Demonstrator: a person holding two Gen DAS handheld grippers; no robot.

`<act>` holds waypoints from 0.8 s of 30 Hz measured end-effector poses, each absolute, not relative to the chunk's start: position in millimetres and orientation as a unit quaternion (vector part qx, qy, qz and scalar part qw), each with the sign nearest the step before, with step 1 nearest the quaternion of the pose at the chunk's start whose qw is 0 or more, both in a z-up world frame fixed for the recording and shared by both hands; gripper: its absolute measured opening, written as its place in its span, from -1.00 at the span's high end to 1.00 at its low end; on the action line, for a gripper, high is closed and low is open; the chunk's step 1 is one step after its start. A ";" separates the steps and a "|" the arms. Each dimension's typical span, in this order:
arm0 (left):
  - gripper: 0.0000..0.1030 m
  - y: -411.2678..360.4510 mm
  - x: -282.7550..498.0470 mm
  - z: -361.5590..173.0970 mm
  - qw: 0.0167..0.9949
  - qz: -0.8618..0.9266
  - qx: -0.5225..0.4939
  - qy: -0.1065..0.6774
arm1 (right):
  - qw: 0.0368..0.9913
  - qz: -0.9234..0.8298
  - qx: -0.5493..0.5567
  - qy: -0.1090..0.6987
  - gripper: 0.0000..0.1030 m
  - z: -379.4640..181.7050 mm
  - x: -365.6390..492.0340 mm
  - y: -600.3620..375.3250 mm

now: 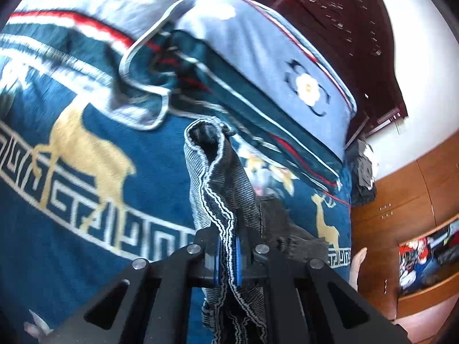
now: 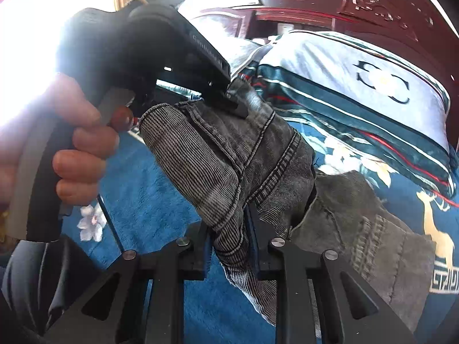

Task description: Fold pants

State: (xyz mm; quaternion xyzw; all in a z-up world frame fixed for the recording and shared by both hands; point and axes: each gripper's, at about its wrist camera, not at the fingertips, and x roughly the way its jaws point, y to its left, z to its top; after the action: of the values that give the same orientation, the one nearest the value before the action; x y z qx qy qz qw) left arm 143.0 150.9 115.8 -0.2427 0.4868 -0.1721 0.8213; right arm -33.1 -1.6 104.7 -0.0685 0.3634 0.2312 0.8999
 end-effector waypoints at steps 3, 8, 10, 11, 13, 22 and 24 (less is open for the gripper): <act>0.83 129.4 138.8 130.0 0.825 -0.189 -0.229 0.482 | 0.903 0.226 -0.036 0.363 0.64 111.2 -37.7 -21.2; 0.83 86.0 130.9 148.4 0.826 -0.220 -0.202 0.479 | 0.909 0.208 0.003 0.362 0.66 119.4 -43.1 -56.4; 0.83 63.1 127.7 155.7 0.825 -0.235 -0.189 0.478 | 0.910 0.202 0.017 0.361 0.68 120.5 -44.6 -69.9; 0.83 53.4 126.3 158.6 0.824 -0.240 -0.183 0.479 | 0.911 0.199 0.025 0.361 0.69 121.1 -46.8 -77.2; 0.83 28.7 122.8 163.8 0.822 -0.254 -0.167 0.480 | 0.912 0.191 0.042 0.361 0.70 121.4 -52.3 -92.6; 0.83 -76.0 110.0 164.7 0.807 -0.297 -0.102 0.499 | 0.902 0.158 0.154 0.370 0.71 112.5 -65.5 -175.3; 0.83 -100.1 107.5 157.5 0.801 -0.303 -0.087 0.508 | 0.897 0.150 0.182 0.373 0.71 106.6 -68.2 -194.5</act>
State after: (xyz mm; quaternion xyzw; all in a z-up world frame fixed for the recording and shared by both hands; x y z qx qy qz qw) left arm 107.5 -100.1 157.5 -0.0871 0.5081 -0.3033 0.8014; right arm -68.2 -194.5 106.6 0.1819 0.3735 0.1496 0.8973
